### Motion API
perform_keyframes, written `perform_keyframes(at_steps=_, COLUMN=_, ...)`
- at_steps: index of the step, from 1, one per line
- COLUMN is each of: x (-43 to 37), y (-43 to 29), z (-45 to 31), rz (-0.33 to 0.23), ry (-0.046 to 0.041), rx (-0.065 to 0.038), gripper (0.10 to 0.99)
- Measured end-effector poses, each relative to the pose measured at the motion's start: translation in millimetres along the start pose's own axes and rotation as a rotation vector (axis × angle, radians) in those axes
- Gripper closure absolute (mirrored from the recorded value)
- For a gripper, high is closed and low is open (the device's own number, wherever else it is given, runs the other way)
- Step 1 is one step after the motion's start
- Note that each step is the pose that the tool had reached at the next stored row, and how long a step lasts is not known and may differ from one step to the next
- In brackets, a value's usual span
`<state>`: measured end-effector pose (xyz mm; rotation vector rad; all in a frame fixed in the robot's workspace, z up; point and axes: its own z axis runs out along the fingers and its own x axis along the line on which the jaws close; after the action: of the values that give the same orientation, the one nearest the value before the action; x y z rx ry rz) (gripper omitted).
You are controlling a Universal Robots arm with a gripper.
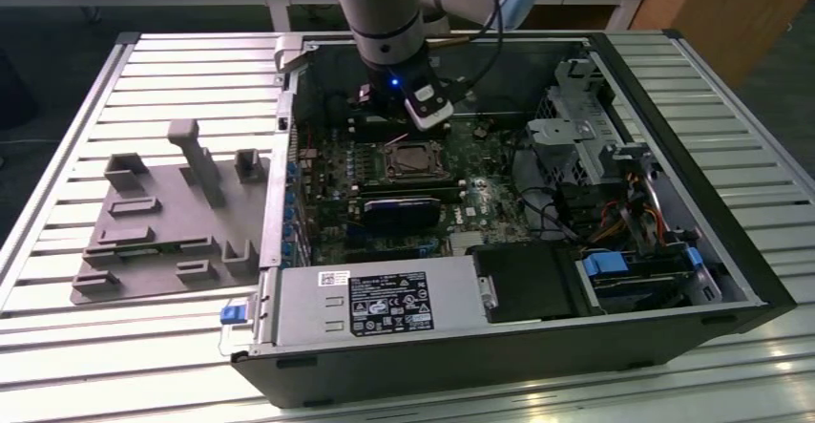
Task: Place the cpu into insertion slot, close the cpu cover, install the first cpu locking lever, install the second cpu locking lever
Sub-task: 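Install the first cpu locking lever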
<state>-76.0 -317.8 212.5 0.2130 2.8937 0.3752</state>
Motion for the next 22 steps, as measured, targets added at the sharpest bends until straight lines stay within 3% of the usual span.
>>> perform_keyframes(at_steps=5, x=0.7, y=2.6, z=1.5, rz=0.003, ry=-0.0029, rx=0.012, gripper=0.984)
perform_keyframes(at_steps=11, x=1.0, y=3.6, z=2.3, rz=0.002, ry=-0.0040, rx=0.019, gripper=0.984)
perform_keyframes(at_steps=22, x=2.1, y=7.7, z=5.0, rz=0.001, ry=-0.0063, rx=0.020, gripper=0.984)
